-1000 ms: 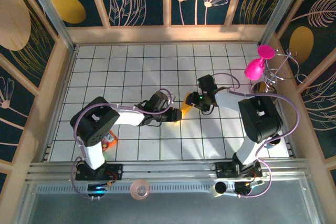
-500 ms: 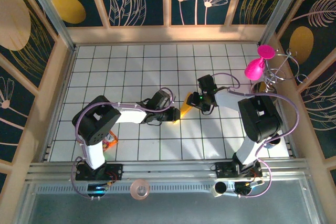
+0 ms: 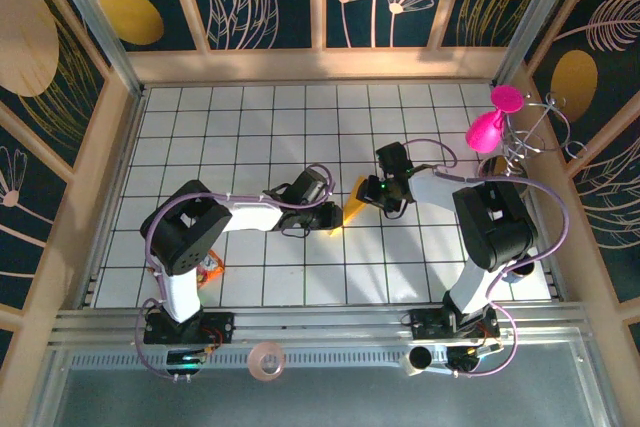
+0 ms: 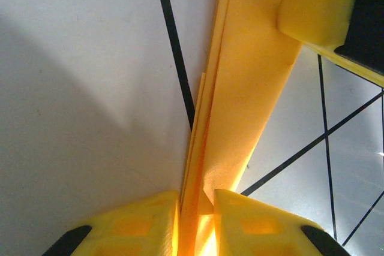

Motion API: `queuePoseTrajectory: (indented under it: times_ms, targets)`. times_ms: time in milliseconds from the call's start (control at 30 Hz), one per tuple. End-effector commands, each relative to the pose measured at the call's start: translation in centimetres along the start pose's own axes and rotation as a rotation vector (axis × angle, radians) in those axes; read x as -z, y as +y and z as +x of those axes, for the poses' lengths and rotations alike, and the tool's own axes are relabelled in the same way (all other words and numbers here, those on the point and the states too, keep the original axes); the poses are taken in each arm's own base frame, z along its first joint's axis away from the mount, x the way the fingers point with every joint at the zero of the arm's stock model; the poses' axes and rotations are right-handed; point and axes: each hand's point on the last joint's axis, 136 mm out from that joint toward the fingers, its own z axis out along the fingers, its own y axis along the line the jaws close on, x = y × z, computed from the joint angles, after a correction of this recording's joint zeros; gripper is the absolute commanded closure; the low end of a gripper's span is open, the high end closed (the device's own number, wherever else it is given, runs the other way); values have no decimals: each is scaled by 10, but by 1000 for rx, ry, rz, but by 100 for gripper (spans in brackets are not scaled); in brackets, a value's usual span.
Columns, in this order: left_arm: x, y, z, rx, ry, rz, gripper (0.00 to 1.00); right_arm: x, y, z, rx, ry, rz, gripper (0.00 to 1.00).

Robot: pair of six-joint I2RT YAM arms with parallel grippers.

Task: Fold a paper plane with a square sheet of paper (pick it up from the middle)
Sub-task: Fold the wing for the fifth time at the center of the table.

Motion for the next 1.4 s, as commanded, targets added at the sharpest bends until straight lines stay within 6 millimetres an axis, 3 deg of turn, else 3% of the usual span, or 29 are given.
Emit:
queuePoseTrajectory:
  times_ms: [0,333,433,600,700,867,1200,1367]
  targets:
    - [-26,55,29,36,73,-185,78,-61,-53,40,-9,105,143,55]
    - [-28,68,34,43,90,-239,81,-57,-43,37,-9,106,109,56]
    - [-29,70,36,42,97,-248,81,-39,-23,23,7,57,47,54]
    - [-30,72,37,39,104,-257,81,16,14,-7,43,-80,-67,45]
    - [-30,74,38,39,107,-262,81,38,25,-8,60,-112,-121,45]
    - [-30,74,39,37,110,-263,81,59,55,-3,96,-136,-301,54]
    - [-32,73,38,39,113,-261,81,36,79,5,128,-55,-357,68]
    - [-32,72,37,38,111,-257,82,20,70,5,113,-33,-294,70]
